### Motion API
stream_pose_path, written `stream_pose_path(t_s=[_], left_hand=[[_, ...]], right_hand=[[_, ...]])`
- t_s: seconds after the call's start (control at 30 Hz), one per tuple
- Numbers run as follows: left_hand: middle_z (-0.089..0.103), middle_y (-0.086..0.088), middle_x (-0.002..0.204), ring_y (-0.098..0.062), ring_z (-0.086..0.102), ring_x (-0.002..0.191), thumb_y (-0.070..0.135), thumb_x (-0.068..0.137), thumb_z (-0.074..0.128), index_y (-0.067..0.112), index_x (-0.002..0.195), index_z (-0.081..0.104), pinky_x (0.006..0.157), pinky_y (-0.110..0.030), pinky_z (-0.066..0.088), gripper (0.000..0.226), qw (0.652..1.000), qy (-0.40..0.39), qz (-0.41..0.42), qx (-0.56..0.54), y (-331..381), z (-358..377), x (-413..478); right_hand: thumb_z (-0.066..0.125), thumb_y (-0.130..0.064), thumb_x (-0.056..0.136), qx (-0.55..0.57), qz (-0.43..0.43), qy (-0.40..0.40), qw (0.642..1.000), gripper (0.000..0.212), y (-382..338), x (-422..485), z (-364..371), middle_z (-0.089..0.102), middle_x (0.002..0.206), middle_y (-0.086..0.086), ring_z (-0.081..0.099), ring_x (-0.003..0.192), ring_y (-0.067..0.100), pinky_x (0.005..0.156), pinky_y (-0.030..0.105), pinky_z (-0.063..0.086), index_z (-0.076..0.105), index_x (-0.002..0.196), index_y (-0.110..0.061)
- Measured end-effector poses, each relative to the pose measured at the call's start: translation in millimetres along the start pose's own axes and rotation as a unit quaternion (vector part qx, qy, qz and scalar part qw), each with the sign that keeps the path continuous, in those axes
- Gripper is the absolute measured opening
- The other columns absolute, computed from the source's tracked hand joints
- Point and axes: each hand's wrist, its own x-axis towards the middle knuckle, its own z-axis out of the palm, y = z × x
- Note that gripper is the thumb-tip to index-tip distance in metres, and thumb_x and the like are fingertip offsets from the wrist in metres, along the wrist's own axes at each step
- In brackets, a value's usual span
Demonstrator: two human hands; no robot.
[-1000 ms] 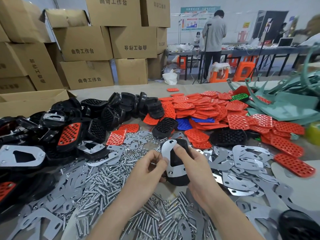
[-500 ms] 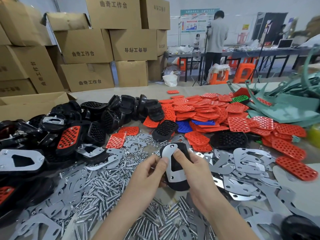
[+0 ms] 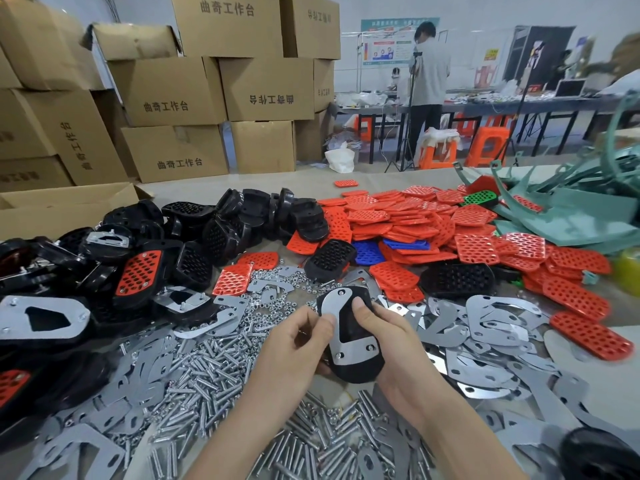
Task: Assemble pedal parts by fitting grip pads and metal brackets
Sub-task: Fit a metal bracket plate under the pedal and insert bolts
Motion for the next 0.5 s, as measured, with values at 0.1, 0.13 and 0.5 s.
stream_pose_path(t_s=[0.1,0.13,0.5], left_hand=[[0.067,-0.014,0.077,-0.024,0.067,0.066,0.039,0.099,0.059,0.016,0.075,0.056,0.063,-0.037,0.057,0.033,1.000,-0.007,0.007,0.019,0.6,0.0,-1.0],[0.067,-0.011,0.075,-0.023,0.066,0.066,0.042,0.098,0.059,0.017,0.076,0.056,0.064,-0.038,0.056,0.033,1.000,-0.012,0.012,0.025,1.0,-0.4,-1.9],[0.067,-0.003,0.075,-0.013,0.062,0.066,0.056,0.095,0.053,0.016,0.080,0.061,0.062,-0.026,0.050,0.043,0.995,0.072,0.017,0.070,-2.1,8.4,-6.3]], right_hand=[[0.073,-0.042,0.079,-0.001,0.009,0.011,1.000,0.033,-1.4,-1.0,0.9,0.079,0.107,0.014,0.077,0.094,0.029,0.078,0.040,0.062,0.082,0.102,-0.020],[0.073,-0.042,0.079,0.000,0.011,0.014,1.000,0.034,-1.6,-1.5,0.9,0.079,0.108,0.013,0.077,0.095,0.029,0.076,0.038,0.061,0.082,0.103,-0.021],[0.068,-0.027,0.095,0.048,0.041,0.026,0.998,0.026,-6.0,-3.8,7.5,0.078,0.110,0.017,0.073,0.093,0.031,0.086,0.044,0.059,0.078,0.112,-0.010]])
